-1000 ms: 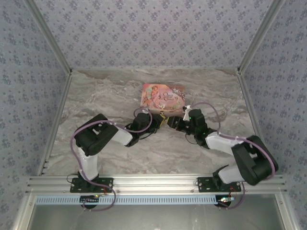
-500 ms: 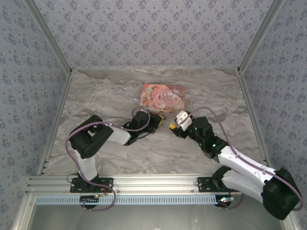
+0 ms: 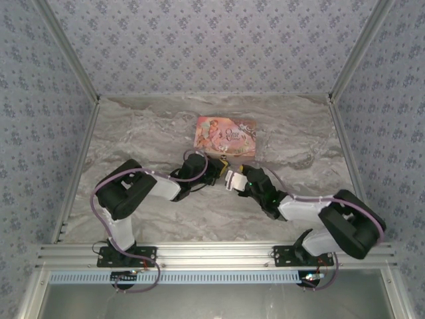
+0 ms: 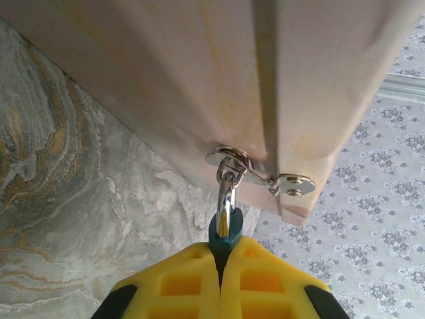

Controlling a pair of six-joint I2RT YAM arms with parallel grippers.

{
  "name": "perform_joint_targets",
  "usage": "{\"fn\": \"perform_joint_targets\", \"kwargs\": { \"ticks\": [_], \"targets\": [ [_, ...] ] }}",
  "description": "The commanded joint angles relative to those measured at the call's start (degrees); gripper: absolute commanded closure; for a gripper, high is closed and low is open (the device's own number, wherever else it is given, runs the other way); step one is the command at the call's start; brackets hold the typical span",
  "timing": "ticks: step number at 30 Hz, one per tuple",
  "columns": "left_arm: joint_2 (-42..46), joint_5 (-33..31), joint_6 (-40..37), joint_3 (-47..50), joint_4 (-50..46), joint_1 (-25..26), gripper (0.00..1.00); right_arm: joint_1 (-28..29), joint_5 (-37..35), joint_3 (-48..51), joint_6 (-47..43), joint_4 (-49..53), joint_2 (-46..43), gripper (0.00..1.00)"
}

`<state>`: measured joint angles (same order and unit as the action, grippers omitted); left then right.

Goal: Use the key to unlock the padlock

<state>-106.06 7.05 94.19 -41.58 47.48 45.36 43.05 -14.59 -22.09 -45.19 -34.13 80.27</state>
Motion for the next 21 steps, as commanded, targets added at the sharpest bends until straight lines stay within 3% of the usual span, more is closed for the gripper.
{"fn": "perform_joint_targets", "kwargs": {
  "ticks": [1,10,21],
  "targets": [
    [1.1,1.2,0.5,-1.3,1.0,-0.4,1.0,0.4,-0.9,-3.1,-2.7,-7.9,3.9,0.53],
    [1.1,1.4,0.7,-1.2,1.2,-0.3,1.0,0.7,0.3,-5.8,-0.8,-9.8,8.8,0.67],
    [0.6,1.9,1.0,-1.4,1.6,-0.3,1.0,0.6,0.5,-7.0,1.7,-9.2,10.0,1.0]
  ]
}}
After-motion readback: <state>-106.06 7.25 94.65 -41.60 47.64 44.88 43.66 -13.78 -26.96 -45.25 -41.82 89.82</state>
